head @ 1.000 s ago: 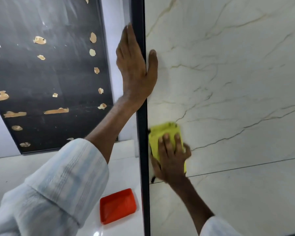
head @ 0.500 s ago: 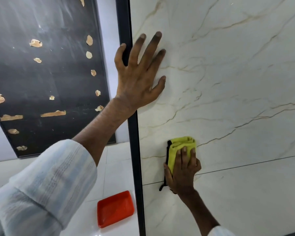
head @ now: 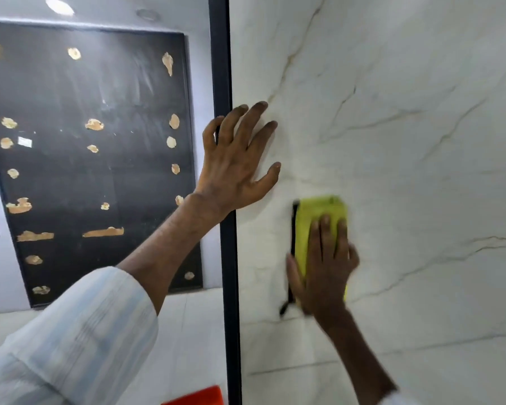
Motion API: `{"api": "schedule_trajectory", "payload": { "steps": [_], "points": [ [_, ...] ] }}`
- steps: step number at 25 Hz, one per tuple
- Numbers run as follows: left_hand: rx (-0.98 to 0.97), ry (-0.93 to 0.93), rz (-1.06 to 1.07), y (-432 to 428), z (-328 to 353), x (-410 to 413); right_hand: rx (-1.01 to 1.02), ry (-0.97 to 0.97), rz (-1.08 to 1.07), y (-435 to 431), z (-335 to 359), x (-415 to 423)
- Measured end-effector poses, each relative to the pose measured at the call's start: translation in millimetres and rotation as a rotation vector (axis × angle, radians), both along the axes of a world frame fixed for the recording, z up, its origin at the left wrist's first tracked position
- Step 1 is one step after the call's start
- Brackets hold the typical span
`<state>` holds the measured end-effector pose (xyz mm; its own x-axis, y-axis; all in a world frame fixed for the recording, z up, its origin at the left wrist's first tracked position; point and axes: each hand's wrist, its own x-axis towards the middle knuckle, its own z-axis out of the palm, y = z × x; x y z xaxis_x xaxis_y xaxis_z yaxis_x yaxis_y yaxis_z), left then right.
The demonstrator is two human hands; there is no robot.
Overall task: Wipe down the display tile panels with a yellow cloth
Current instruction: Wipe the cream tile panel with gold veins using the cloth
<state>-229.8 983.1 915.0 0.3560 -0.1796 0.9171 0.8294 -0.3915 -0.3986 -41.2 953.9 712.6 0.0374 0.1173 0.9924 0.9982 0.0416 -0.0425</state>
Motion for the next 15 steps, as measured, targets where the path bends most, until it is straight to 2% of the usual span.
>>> {"api": "schedule_trajectory", "payload": {
  "steps": [2,4,7,9,11,13,15],
  "points": [
    [0.031,0.003,0.029,0.8,39.4,0.5,-0.034,-0.051,-0.002,-4.3,-33.9,-0.7],
    [0.069,0.01,0.08,2.2,73.3,5.6,0.003,-0.035,0.016,2.3,5.3,4.3],
    [0.093,-0.01,0.164,8.2,106.1,12.0,0.125,-0.039,-0.036,11.4,164.4,7.8],
    [0.081,-0.014,0.215,11.2,108.2,13.3,0.138,-0.035,-0.081,12.9,274.0,12.5],
    [0.077,-0.014,0.224,13.0,104.9,13.8,0.178,-0.036,-0.1,15.8,334.6,14.9],
    [0.074,-0.018,0.231,12.1,102.6,14.3,0.207,-0.033,-0.108,19.1,330.8,11.1],
    [0.074,-0.022,0.23,10.9,101.6,15.0,0.197,-0.032,-0.11,17.7,289.1,8.9]
  ]
}}
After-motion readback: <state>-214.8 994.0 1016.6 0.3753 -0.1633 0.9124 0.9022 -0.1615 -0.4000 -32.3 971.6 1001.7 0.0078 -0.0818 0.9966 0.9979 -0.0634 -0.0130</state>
